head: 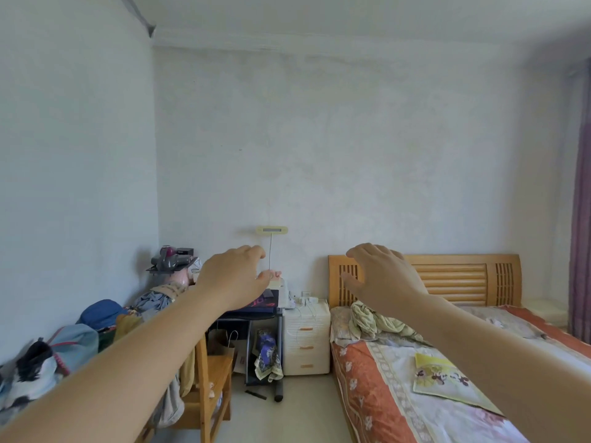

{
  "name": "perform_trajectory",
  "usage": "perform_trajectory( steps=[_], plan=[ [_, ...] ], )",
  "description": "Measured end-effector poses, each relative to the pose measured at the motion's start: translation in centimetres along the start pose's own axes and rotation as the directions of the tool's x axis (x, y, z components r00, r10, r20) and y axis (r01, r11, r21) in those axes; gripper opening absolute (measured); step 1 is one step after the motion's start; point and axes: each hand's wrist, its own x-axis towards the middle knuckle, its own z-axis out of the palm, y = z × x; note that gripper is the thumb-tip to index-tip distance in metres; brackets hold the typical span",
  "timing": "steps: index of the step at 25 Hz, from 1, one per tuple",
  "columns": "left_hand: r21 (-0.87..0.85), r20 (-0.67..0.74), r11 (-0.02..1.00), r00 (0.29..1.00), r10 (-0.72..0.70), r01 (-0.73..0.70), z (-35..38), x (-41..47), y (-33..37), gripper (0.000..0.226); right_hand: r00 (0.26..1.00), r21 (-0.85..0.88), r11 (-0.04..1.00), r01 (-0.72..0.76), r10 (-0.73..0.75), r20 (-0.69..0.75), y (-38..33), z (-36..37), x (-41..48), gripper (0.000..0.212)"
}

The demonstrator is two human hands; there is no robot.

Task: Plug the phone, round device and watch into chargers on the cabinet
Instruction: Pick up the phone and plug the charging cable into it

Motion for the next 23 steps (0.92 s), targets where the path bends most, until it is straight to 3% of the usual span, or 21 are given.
perform_trajectory(
  steps=[9, 23],
  plan=[
    [-0.02, 0.06, 0.997, 0.996, -0.069, 0.071, 15.3, 16.3, 0.4, 0.041, 0.994, -0.006, 0.999, 0.051, -0.05, 0.096, 11.3, 14.2, 14.5, 0.05],
    [-0.018, 0.063, 1.0, 0.998, -0.002, 0.003, 38.2, 45.5, -11.7, 0.045, 0.981, -0.018, 1.0, -0.012, 0.015, 0.196, 19.0, 39.4, 40.4, 0.055]
  ],
)
